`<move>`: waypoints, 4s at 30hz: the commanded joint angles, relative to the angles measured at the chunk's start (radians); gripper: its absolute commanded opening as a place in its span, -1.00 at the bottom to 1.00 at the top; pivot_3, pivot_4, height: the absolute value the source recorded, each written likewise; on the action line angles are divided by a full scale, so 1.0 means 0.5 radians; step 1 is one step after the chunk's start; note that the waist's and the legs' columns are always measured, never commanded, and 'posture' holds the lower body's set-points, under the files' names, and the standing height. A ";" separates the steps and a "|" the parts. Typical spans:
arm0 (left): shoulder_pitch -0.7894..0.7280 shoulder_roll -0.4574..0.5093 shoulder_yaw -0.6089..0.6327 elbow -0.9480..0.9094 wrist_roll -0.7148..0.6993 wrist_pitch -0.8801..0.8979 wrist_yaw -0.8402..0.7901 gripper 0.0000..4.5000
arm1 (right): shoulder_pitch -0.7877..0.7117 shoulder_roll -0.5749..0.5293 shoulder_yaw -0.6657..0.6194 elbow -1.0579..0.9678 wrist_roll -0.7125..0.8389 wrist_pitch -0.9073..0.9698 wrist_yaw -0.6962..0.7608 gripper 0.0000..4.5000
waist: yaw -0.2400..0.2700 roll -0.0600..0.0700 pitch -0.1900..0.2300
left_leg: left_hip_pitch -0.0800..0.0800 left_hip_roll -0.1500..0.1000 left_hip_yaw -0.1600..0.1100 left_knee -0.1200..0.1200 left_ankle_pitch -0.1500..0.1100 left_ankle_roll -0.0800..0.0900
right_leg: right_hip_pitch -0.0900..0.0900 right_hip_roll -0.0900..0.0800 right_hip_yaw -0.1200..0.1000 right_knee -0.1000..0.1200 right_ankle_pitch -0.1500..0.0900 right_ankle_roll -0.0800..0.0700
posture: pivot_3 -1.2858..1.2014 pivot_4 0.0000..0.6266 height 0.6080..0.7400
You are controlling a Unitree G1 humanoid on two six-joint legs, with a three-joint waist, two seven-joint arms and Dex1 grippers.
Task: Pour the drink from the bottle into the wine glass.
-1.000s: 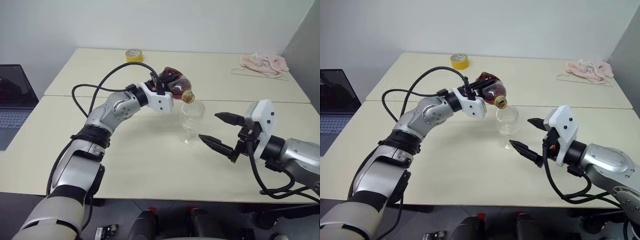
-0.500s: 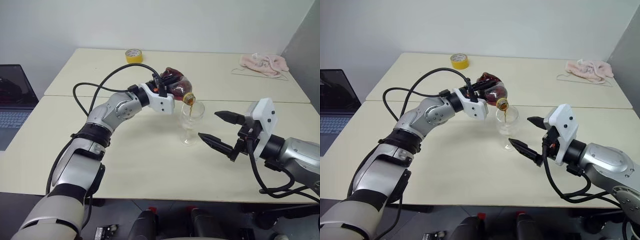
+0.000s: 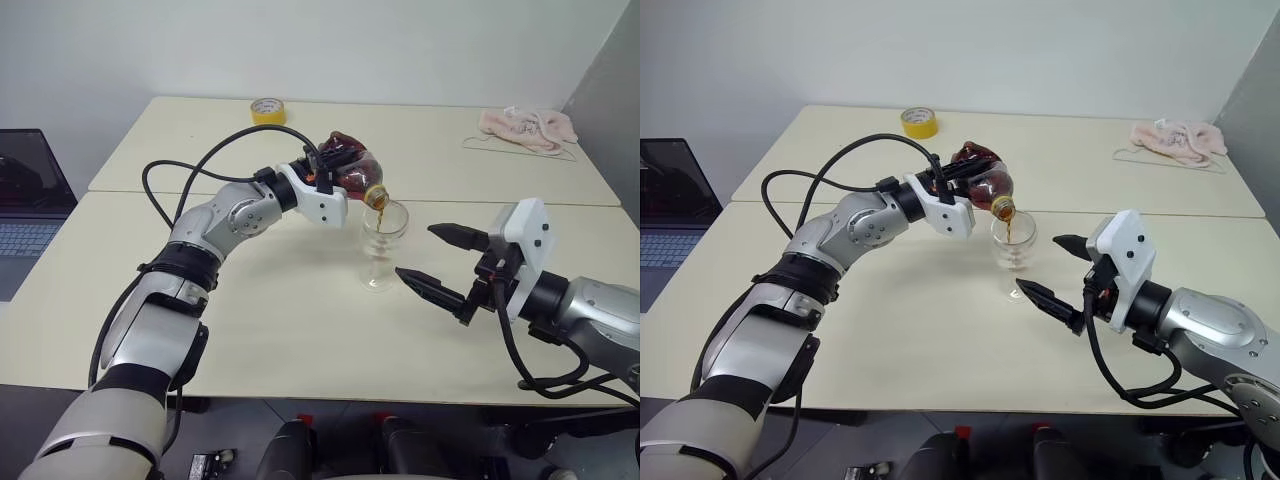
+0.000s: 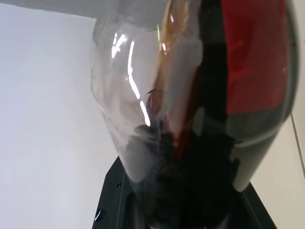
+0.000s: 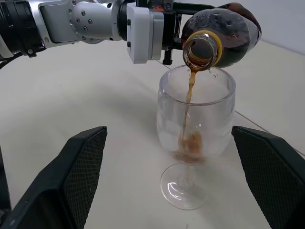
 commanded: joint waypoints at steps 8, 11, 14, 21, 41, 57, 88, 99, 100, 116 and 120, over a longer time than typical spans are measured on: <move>-0.099 0.023 0.010 -0.020 -0.001 -0.053 0.076 -0.65 | 0.013 0.005 -0.034 -0.058 -0.015 -0.046 0.023 1.00 | 0.000 0.000 0.000 | 0.000 0.000 0.000 0.000 0.000 0.000 | 0.000 0.000 0.000 0.000 0.000 0.000 | 0.03 -0.52 1.00; -0.105 0.026 0.003 -0.015 0.004 -0.054 0.089 -0.65 | 0.028 0.007 -0.035 -0.060 -0.027 -0.053 0.033 1.00 | 0.000 0.000 0.000 | 0.000 0.000 0.000 0.000 0.000 0.000 | 0.000 0.000 0.000 0.000 0.000 0.000 | 0.03 -0.52 1.00; -0.109 0.026 0.004 -0.010 0.003 -0.052 0.093 -0.65 | 0.038 0.010 -0.037 -0.061 -0.037 -0.059 0.042 1.00 | 0.000 0.000 0.000 | 0.000 0.000 0.000 0.000 0.000 0.000 | 0.000 0.000 0.000 0.000 0.000 0.000 | 0.03 -0.52 1.00; -0.085 -0.002 0.039 -0.016 -0.101 -0.019 0.008 -0.65 | 0.041 0.028 -0.038 -0.064 -0.060 -0.076 0.057 1.00 | -0.001 0.000 0.000 | 0.000 0.000 0.000 0.000 0.000 0.000 | 0.000 0.000 0.000 0.001 0.000 0.000 | 0.03 -0.52 1.00; 0.364 -0.104 0.288 -0.580 -0.825 0.598 -0.537 -0.65 | -0.093 0.095 0.046 -0.047 -0.203 -0.138 0.067 1.00 | -0.010 0.000 0.000 | 0.000 0.000 -0.001 0.002 0.001 -0.001 | -0.001 0.000 0.000 0.001 0.000 0.000 | 0.03 -0.52 1.00; 1.054 -0.320 0.958 -1.308 -1.445 1.876 -0.300 -0.66 | 0.174 0.284 0.168 -0.078 -0.454 -0.499 0.429 1.00 | -0.041 0.000 -0.001 | 0.002 0.002 -0.002 0.003 0.001 -0.001 | -0.001 0.000 0.000 0.003 0.000 0.000 | 0.03 -0.52 1.00; 1.352 -0.247 1.213 -1.017 -1.624 1.975 -0.191 -0.66 | 0.193 0.489 0.459 0.028 -0.675 -0.472 0.544 1.00 | -0.039 -0.005 -0.011 | 0.007 0.002 -0.002 -0.001 0.004 -0.008 | 0.002 0.000 0.000 0.001 0.000 0.000 | 0.03 -0.52 1.00; 1.329 -0.227 1.210 -0.961 -1.627 1.942 -0.197 -0.66 | 0.202 0.389 0.241 0.003 -0.604 -0.323 0.475 1.00 | -0.042 -0.005 -0.012 | 0.008 0.003 -0.001 -0.001 0.000 -0.001 | 0.003 0.000 0.001 0.001 0.000 0.000 | 0.03 -0.52 1.00; 1.330 -0.226 1.213 -0.955 -1.627 1.940 -0.195 -0.66 | 0.181 0.398 0.253 0.000 -0.597 -0.313 0.464 1.00 | -0.042 -0.005 -0.012 | 0.009 0.003 -0.001 -0.001 0.000 -0.001 | 0.003 0.000 0.001 0.001 0.000 0.000 | 0.03 -0.52 1.00; 1.392 -0.196 1.230 -1.008 -1.645 1.913 -0.214 0.98 | 0.149 0.406 0.282 -0.031 -0.551 -0.266 0.448 1.00 | -0.041 -0.004 -0.013 | 0.008 0.003 -0.002 -0.001 0.000 -0.001 | 0.003 0.000 0.000 0.000 0.000 0.000 | 0.03 -0.52 1.00; 1.470 -0.182 1.241 -1.155 -1.655 1.942 -0.220 0.98 | 0.276 0.417 0.264 -0.007 -0.650 -0.379 0.471 1.00 | -0.040 -0.004 -0.013 | 0.008 0.003 -0.001 -0.001 0.000 -0.001 | 0.003 0.000 0.001 0.000 0.000 0.000 | 0.03 -0.52 1.00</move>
